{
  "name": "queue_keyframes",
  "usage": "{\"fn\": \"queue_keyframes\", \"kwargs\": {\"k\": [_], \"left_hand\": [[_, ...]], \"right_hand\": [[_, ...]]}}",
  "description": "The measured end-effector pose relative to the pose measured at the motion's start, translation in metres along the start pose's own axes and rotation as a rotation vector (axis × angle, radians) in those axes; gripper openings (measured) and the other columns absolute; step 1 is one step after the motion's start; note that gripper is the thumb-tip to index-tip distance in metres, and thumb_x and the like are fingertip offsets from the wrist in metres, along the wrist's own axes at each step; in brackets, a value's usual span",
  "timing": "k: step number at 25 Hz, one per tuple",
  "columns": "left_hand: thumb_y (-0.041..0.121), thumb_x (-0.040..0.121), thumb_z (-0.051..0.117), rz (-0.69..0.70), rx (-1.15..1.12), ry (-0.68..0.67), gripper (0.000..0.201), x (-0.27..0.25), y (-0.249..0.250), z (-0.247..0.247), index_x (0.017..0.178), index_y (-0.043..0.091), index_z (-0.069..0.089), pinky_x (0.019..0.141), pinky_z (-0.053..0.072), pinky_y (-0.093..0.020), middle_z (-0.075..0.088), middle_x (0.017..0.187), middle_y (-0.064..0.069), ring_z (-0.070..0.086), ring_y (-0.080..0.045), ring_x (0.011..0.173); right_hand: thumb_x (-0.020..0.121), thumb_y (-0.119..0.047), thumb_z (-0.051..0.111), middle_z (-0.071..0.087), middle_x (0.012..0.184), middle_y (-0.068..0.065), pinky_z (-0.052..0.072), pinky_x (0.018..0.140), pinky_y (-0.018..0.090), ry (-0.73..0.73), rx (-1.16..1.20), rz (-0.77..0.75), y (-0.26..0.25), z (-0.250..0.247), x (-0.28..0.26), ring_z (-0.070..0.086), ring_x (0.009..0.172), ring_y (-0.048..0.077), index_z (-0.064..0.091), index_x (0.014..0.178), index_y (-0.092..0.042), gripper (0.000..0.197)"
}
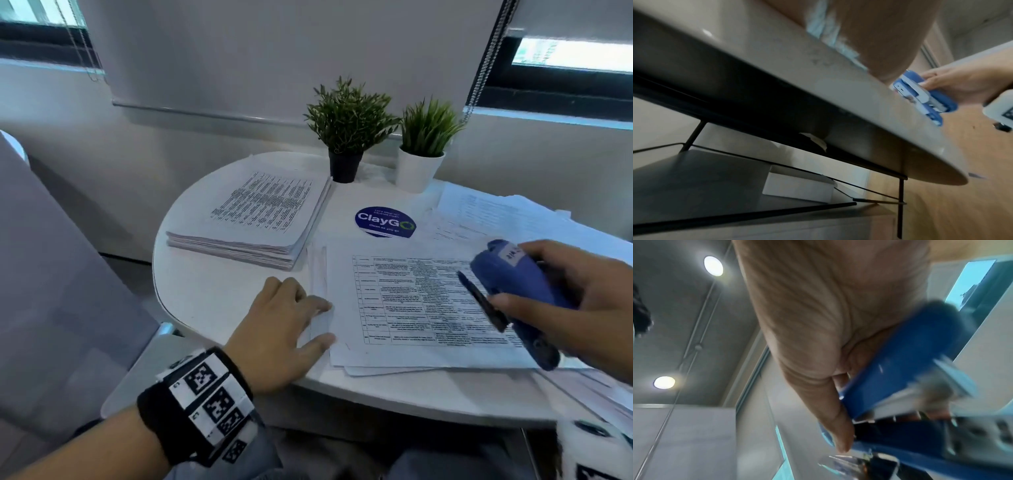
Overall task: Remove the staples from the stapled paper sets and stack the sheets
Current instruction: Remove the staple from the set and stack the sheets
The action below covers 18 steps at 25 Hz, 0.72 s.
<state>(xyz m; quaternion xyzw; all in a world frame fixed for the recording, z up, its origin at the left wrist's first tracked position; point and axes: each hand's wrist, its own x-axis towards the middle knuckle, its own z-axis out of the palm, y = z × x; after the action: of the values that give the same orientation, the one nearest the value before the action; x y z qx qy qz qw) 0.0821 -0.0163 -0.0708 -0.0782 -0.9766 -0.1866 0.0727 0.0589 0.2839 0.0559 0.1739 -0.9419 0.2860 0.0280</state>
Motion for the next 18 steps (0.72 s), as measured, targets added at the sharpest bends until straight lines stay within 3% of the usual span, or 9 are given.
{"fn": "queue_keyframes", "kwargs": {"k": [2, 4, 6, 8, 12, 15, 18], "left_hand": [[0.069, 0.082, 0.028, -0.008, 0.059, -0.034, 0.07, -0.001, 0.001, 0.0, 0.139, 0.032, 0.04, 0.111, 0.029, -0.035, 0.034, 0.138, 0.007, 0.024, -0.015, 0.131], [0.075, 0.081, 0.014, 0.005, 0.114, -0.115, 0.082, 0.001, 0.003, 0.002, 0.152, 0.033, 0.015, 0.12, 0.011, -0.036, 0.003, 0.161, 0.008, 0.001, -0.014, 0.147], [0.08, 0.08, 0.006, 0.029, 0.179, -0.188, 0.087, 0.006, 0.004, 0.004, 0.154, 0.034, -0.001, 0.121, 0.001, -0.038, -0.011, 0.162, 0.01, -0.01, -0.013, 0.149], [0.083, 0.08, 0.009, 0.056, 0.218, -0.233, 0.086, 0.01, 0.005, 0.006, 0.152, 0.04, -0.008, 0.121, -0.003, -0.042, -0.017, 0.16, 0.01, -0.017, -0.013, 0.148], [0.088, 0.075, 0.012, 0.077, 0.261, -0.271, 0.092, 0.013, 0.005, 0.008, 0.151, 0.042, -0.012, 0.12, -0.004, -0.047, -0.019, 0.16, 0.011, -0.019, -0.015, 0.148], [0.093, 0.061, 0.002, 0.08, 0.283, -0.28, 0.105, 0.015, 0.007, 0.011, 0.15, 0.04, -0.014, 0.12, -0.002, -0.05, -0.017, 0.161, 0.01, -0.014, -0.017, 0.149], [0.094, 0.06, 0.005, 0.076, 0.27, -0.289, 0.105, 0.017, 0.007, 0.012, 0.148, 0.042, -0.018, 0.119, -0.001, -0.051, -0.016, 0.161, 0.009, -0.013, -0.018, 0.149]], "right_hand": [[0.076, -0.035, 0.074, 0.066, 0.075, -0.017, 0.046, 0.054, 0.033, -0.112, -0.124, -0.064, -0.01, 0.015, 0.02, 0.059, 0.066, 0.007, 0.056, 0.094, -0.045, 0.028], [0.081, -0.025, 0.073, 0.062, 0.075, -0.013, 0.043, 0.061, 0.027, -0.206, -0.218, -0.11, -0.017, 0.035, 0.037, 0.056, 0.068, 0.005, 0.055, 0.095, -0.042, 0.028], [0.083, -0.023, 0.071, 0.057, 0.09, -0.016, 0.044, 0.075, 0.029, -0.32, -0.333, -0.158, -0.014, 0.057, 0.052, 0.054, 0.083, 0.004, 0.054, 0.103, -0.04, 0.031], [0.084, -0.025, 0.069, 0.052, 0.1, -0.016, 0.044, 0.086, 0.034, -0.406, -0.423, -0.262, -0.02, 0.077, 0.063, 0.051, 0.097, 0.011, 0.054, 0.109, -0.036, 0.032], [0.084, -0.04, 0.066, 0.05, 0.096, -0.012, 0.042, 0.085, 0.032, -0.48, -0.522, -0.38, -0.028, 0.096, 0.072, 0.05, 0.096, 0.012, 0.055, 0.107, -0.032, 0.026], [0.085, -0.031, 0.065, 0.049, 0.095, -0.011, 0.039, 0.083, 0.029, -0.49, -0.519, -0.404, -0.033, 0.104, 0.075, 0.046, 0.094, 0.011, 0.055, 0.111, -0.031, 0.028], [0.084, -0.026, 0.065, 0.05, 0.097, -0.01, 0.041, 0.084, 0.033, -0.499, -0.506, -0.438, -0.033, 0.113, 0.077, 0.046, 0.093, 0.013, 0.055, 0.115, -0.03, 0.034]]}}
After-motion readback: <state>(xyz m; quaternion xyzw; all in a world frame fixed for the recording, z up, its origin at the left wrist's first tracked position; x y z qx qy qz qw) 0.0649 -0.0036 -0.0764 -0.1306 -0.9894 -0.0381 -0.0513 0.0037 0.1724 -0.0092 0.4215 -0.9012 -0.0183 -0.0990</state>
